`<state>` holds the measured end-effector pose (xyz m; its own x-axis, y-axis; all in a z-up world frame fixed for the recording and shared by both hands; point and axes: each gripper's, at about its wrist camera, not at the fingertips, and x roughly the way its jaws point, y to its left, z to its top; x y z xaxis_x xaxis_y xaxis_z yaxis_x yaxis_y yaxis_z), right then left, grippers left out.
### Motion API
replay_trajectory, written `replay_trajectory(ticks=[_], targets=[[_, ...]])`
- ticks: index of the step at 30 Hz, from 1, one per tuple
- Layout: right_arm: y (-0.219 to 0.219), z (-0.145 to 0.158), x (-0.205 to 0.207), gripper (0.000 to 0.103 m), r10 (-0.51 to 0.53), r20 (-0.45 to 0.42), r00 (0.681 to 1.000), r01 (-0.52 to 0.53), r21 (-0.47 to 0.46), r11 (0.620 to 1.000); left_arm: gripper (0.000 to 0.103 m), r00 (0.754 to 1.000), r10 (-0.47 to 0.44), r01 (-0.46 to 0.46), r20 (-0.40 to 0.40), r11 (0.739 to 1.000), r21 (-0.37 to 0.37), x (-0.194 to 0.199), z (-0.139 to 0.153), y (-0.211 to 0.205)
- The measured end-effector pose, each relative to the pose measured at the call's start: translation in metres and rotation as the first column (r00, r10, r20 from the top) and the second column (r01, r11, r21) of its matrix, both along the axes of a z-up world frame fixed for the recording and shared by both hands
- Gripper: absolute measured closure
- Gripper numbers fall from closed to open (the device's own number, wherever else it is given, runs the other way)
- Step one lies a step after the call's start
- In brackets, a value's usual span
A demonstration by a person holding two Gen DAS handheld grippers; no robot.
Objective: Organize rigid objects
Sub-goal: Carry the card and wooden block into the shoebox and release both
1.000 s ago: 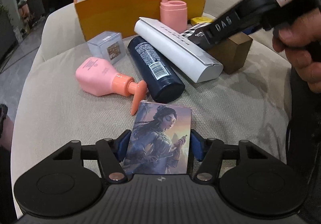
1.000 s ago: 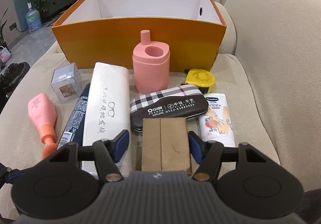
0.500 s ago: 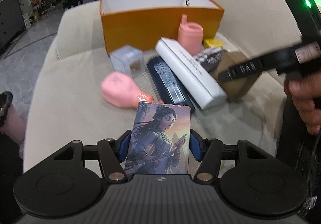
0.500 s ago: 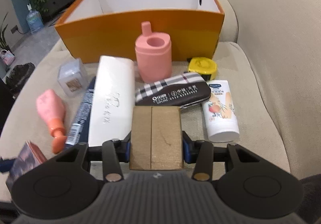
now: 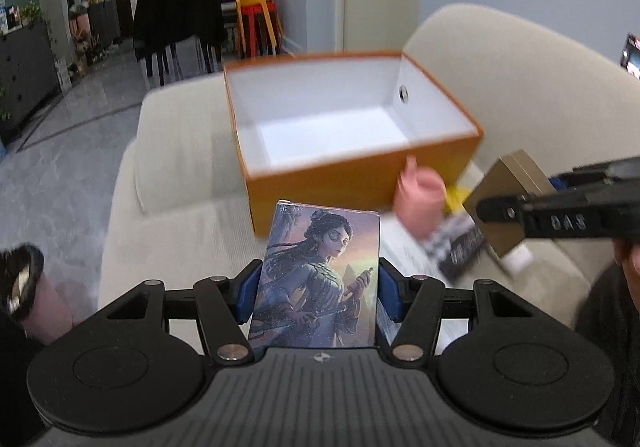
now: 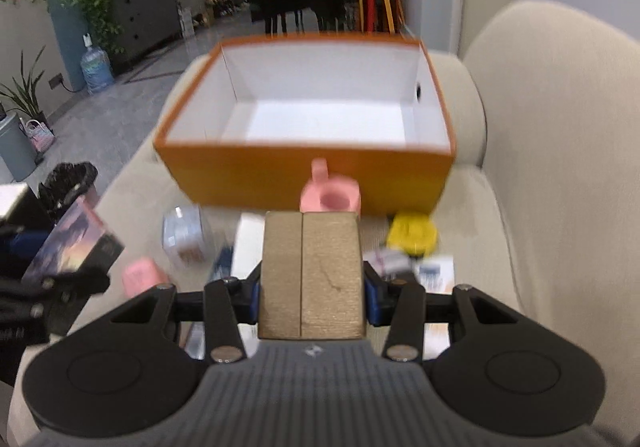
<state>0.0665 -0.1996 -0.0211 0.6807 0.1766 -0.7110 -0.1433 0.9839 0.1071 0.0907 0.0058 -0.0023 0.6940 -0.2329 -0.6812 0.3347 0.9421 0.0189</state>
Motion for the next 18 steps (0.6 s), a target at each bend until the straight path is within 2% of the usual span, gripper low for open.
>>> replay_trajectory(ticks=[9, 13, 18], targets=[[-0.005, 0.043, 0.051, 0.058, 0.020, 0.074, 0.997, -0.020, 0.004, 1.000, 0.035, 0.998, -0.003, 0.001, 0.056, 0.999, 0.035, 0.080, 0.028, -0.016], [-0.007, 0.048, 0.076, 0.058, 0.017, 0.069, 0.997, -0.019, 0.023, 1.000, 0.035, 0.999, -0.001, -0.001, 0.051, 0.999, 0.033, 0.111, 0.029, -0.022], [-0.007, 0.052, 0.104, 0.058, 0.016, 0.082, 0.997, -0.016, -0.002, 1.000, 0.035, 0.999, -0.001, -0.001, 0.041, 0.999, 0.046, 0.141, 0.020, -0.030]])
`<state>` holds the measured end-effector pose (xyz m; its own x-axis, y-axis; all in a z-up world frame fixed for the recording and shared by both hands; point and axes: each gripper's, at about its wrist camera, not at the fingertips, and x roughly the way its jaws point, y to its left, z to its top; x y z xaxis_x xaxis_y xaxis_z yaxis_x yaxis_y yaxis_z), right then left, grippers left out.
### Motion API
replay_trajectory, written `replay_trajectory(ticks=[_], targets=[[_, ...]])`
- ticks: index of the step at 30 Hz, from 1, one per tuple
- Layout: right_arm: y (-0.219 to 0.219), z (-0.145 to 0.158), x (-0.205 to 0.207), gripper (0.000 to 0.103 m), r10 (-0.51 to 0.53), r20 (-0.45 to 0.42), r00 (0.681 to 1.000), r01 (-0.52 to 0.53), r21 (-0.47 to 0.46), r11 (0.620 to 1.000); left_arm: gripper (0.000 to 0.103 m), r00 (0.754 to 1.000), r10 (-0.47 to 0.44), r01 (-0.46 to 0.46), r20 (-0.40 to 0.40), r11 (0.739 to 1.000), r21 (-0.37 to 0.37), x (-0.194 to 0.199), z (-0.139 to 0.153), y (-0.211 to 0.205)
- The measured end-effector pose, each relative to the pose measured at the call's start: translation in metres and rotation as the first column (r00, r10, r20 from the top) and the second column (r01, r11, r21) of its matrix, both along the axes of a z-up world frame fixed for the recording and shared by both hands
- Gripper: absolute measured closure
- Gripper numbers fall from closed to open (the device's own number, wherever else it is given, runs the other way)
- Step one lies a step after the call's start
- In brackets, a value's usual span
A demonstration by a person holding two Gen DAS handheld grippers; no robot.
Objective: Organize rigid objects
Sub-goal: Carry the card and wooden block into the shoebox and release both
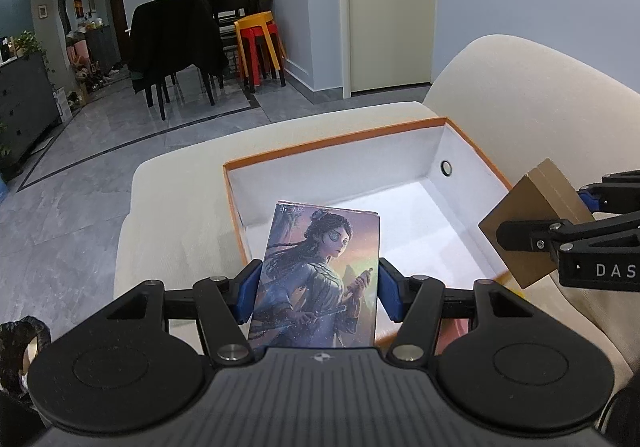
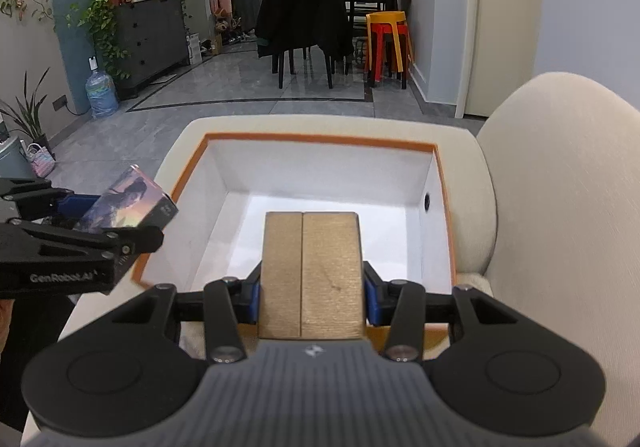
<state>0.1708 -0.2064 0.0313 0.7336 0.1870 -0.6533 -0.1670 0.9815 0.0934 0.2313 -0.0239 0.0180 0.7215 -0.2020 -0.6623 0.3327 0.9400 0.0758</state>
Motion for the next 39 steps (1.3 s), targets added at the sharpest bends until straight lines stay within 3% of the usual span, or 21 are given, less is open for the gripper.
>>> replay_trajectory(ticks=[12, 16, 24, 32, 35, 39], targets=[[0.008, -0.033, 0.062, 0.058, -0.006, -0.072, 0.997, 0.006, 0.004, 1.000, 0.035, 0.998, 0.020, -0.018, -0.061, 1.000, 0.026, 0.037, -0.035, -0.006], [0.010, -0.047, 0.076, 0.058, -0.009, -0.107, 0.994, 0.012, 0.028, 1.000, 0.035, 0.998, 0.010, -0.004, -0.056, 0.995, 0.100, 0.042, -0.046, -0.019], [0.019, -0.073, 0.090, 0.058, 0.012, -0.162, 0.987, -0.004, 0.053, 0.999, 0.035, 0.994, 0.005, 0.012, -0.110, 0.988, 0.152, 0.053, -0.067, -0.027], [0.016, -0.097, 0.103, 0.058, -0.014, -0.225, 0.974, 0.034, 0.082, 0.996, 0.035, 0.994, -0.006, 0.036, -0.110, 0.963, 0.268, 0.056, -0.084, -0.049], [0.015, -0.104, 0.108, 0.058, -0.016, -0.250, 0.968, 0.045, 0.110, 0.993, 0.035, 0.994, -0.007, 0.043, -0.105, 0.937, 0.347, 0.055, -0.090, -0.057], [0.016, -0.110, 0.114, 0.058, 0.002, -0.290, 0.957, 0.045, 0.154, 0.987, 0.035, 0.993, 0.001, 0.043, -0.118, 0.928, 0.371, 0.058, -0.093, -0.058]])
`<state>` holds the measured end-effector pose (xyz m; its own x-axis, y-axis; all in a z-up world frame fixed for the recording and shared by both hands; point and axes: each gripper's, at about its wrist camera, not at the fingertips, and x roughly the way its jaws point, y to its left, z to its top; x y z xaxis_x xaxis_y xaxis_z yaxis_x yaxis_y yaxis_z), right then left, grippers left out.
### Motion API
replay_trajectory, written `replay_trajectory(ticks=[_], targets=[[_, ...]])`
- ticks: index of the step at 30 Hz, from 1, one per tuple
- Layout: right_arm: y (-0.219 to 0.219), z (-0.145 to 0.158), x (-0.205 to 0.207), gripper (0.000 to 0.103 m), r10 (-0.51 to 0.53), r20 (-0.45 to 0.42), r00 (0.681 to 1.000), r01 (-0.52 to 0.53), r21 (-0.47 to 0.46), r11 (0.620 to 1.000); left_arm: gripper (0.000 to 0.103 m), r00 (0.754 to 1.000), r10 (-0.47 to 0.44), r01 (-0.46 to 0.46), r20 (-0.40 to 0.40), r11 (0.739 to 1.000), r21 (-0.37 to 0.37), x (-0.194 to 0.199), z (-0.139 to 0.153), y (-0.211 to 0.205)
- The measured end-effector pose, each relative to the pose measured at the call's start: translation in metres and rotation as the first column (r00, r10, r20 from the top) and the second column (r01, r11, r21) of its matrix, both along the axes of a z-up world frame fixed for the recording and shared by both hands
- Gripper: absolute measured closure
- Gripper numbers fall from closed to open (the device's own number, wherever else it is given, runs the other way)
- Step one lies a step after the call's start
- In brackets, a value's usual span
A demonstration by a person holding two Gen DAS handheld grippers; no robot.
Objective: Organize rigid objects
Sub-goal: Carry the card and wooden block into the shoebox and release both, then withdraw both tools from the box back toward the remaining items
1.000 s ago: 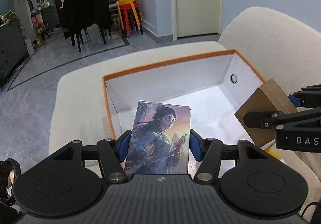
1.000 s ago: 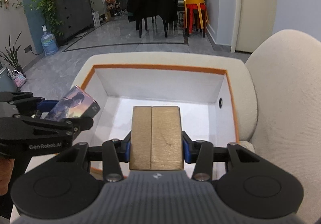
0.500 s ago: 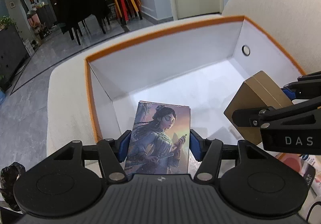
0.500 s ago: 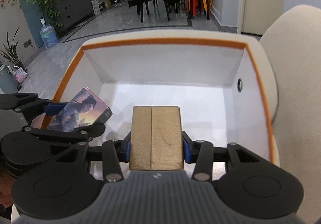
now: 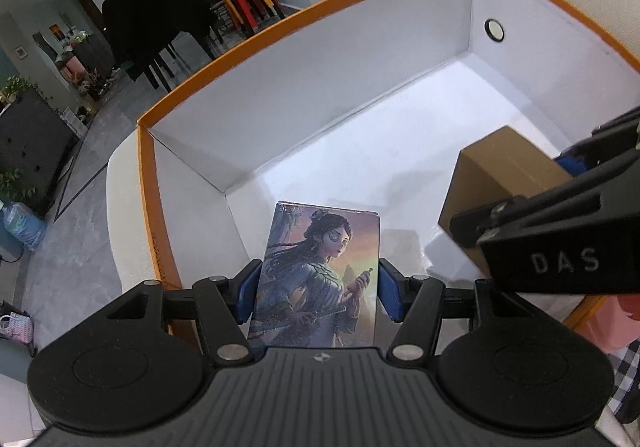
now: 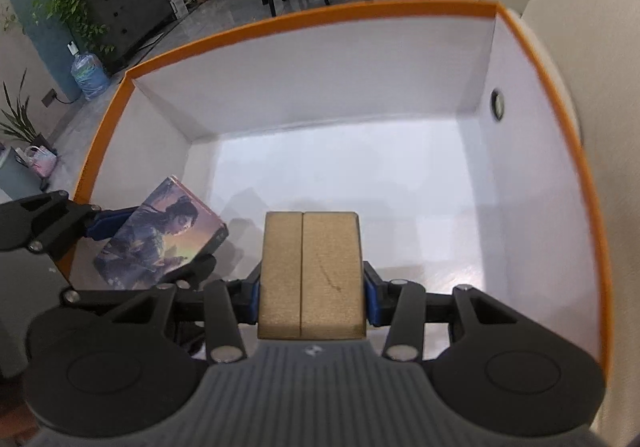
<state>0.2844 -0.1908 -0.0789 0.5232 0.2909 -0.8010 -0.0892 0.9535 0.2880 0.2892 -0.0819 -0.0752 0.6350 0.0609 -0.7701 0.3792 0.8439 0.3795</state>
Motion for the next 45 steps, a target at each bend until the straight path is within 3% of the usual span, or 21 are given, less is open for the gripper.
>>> replay_trajectory(ticks=[9, 14, 18, 27, 31, 33, 34, 36, 45], targets=[[0.007, -0.014, 0.012, 0.058, -0.018, -0.078, 0.997, 0.025, 0.090, 0.996, 0.032, 1.000, 0.019, -0.019, -0.011, 0.999, 0.048, 0.003, -0.001, -0.003], [0.007, -0.018, 0.016, 0.058, -0.034, -0.101, 0.994, 0.044, 0.096, 0.994, 0.032, 1.000, 0.026, -0.026, 0.004, 0.999, 0.032, 0.001, 0.001, -0.001], [0.006, -0.018, 0.018, 0.054, -0.037, -0.102, 0.994, 0.044, 0.065, 0.997, 0.032, 1.000, 0.029, -0.029, 0.009, 0.999, 0.014, -0.001, 0.003, 0.001], [-0.006, -0.007, 0.015, 0.052, -0.054, -0.046, 0.997, 0.047, -0.138, 0.989, 0.032, 0.999, 0.040, -0.040, 0.012, 0.999, -0.008, -0.005, 0.009, 0.004], [-0.019, 0.002, 0.013, 0.053, -0.049, -0.050, 0.998, 0.041, -0.154, 0.987, 0.032, 0.999, 0.042, -0.042, 0.011, 0.999, -0.009, -0.005, 0.011, 0.006], [-0.021, 0.001, 0.015, 0.055, -0.026, -0.089, 0.996, 0.009, -0.183, 0.983, 0.032, 0.999, 0.045, -0.044, 0.011, 0.999, -0.009, -0.004, 0.011, 0.006], [-0.022, 0.002, 0.014, 0.065, -0.023, -0.089, 0.996, 0.004, -0.215, 0.977, 0.032, 0.999, 0.044, -0.044, 0.012, 0.999, -0.009, -0.004, 0.012, 0.005], [-0.023, 0.005, 0.012, 0.072, -0.025, -0.069, 0.997, 0.005, -0.280, 0.960, 0.032, 0.999, 0.046, -0.046, 0.013, 0.999, -0.010, -0.004, 0.013, 0.005], [-0.025, 0.020, -0.002, 0.066, -0.014, -0.017, 1.000, 0.010, -0.229, 0.973, 0.032, 0.998, 0.056, -0.055, 0.029, 0.998, -0.040, -0.012, 0.026, 0.012]])
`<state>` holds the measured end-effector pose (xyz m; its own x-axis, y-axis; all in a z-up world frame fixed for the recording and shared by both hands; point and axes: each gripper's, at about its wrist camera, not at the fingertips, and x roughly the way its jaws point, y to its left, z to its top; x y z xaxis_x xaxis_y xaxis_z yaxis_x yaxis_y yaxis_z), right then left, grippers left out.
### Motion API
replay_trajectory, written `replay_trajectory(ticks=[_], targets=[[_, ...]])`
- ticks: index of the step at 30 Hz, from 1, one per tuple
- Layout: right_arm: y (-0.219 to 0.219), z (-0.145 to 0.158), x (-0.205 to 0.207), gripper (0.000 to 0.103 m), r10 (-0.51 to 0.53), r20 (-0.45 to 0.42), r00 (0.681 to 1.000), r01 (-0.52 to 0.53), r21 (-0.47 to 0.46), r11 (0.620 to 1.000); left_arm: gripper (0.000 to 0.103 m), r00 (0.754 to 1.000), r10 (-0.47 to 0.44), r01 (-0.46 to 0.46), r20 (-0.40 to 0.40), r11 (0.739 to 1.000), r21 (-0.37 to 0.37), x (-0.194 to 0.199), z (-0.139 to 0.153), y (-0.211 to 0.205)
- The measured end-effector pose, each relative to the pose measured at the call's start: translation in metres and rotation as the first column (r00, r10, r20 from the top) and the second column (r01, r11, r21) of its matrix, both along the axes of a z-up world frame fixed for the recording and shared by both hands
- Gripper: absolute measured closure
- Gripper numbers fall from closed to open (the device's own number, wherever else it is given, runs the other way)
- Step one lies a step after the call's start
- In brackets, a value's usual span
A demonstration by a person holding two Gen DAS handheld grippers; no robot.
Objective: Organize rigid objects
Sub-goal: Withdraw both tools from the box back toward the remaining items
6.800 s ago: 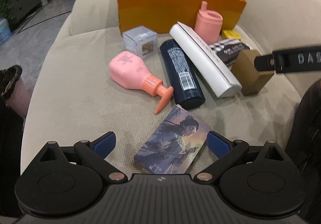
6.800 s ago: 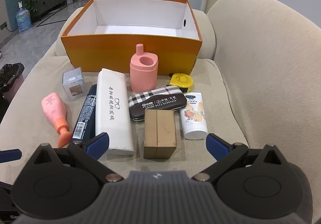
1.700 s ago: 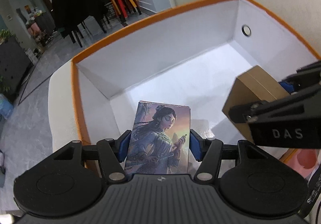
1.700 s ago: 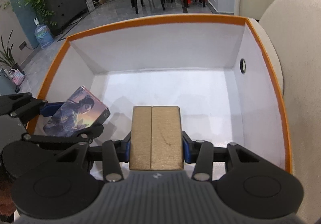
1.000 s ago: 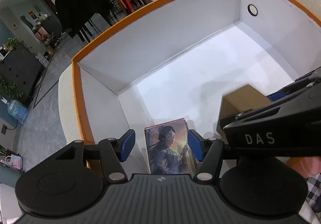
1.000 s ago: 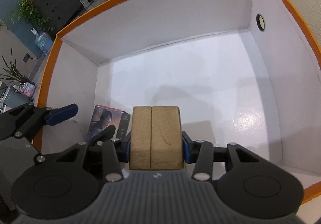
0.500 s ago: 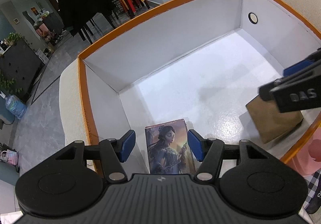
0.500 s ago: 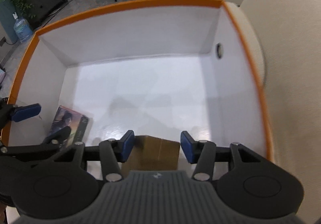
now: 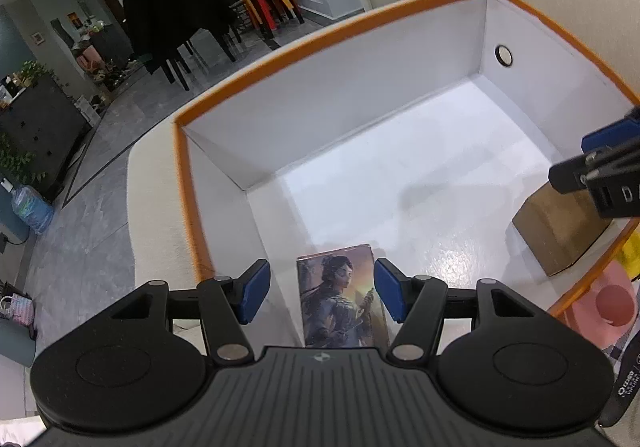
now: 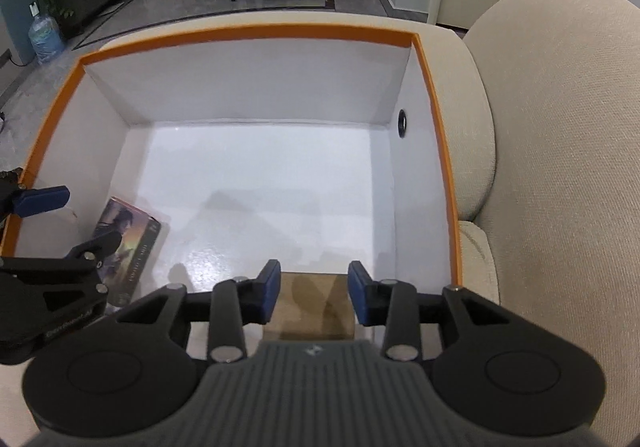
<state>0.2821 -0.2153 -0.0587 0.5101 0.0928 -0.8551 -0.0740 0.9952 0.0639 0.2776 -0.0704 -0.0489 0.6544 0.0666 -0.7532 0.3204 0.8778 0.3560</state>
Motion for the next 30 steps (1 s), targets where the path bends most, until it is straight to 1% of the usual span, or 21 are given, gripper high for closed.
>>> replay_trajectory(ticks=[4, 9, 12, 16, 20, 24, 27, 30], targets=[[0.000, 0.010, -0.009, 0.060, 0.009, 0.018, 1.000, -0.009, 0.006, 1.000, 0.032, 1.000, 0.010, -0.010, 0.010, 1.000, -0.027, -0.005, 0.012, 0.006], [-0.001, 0.025, -0.020, 0.060, 0.007, 0.048, 0.999, -0.007, 0.000, 1.000, 0.032, 0.999, 0.023, -0.022, 0.034, 0.999, -0.041, -0.014, 0.032, 0.017], [-0.003, 0.034, -0.028, 0.057, 0.002, 0.062, 0.998, -0.002, 0.002, 1.000, 0.032, 0.998, 0.038, -0.036, 0.050, 0.998, -0.054, -0.022, 0.044, 0.023], [-0.002, 0.044, -0.041, 0.057, 0.005, 0.078, 0.997, -0.005, -0.002, 1.000, 0.032, 0.997, 0.040, -0.036, 0.071, 0.998, -0.058, -0.035, 0.055, 0.026], [-0.004, 0.053, -0.056, 0.057, 0.005, 0.094, 0.996, -0.005, 0.001, 1.000, 0.032, 0.995, 0.057, -0.050, 0.079, 0.995, -0.091, -0.052, 0.067, 0.035], [-0.009, 0.059, -0.075, 0.057, 0.003, 0.105, 0.994, -0.003, 0.002, 1.000, 0.032, 0.994, 0.076, -0.068, 0.080, 0.993, -0.100, -0.071, 0.069, 0.045], [-0.013, 0.061, -0.088, 0.057, 0.002, 0.108, 0.994, -0.003, 0.004, 1.000, 0.031, 0.993, 0.106, -0.096, 0.052, 0.982, -0.165, -0.089, 0.065, 0.058], [-0.018, 0.061, -0.102, 0.056, -0.004, 0.110, 0.994, 0.003, 0.007, 1.000, 0.031, 0.991, 0.132, -0.125, 0.029, 0.974, -0.191, -0.105, 0.058, 0.068]])
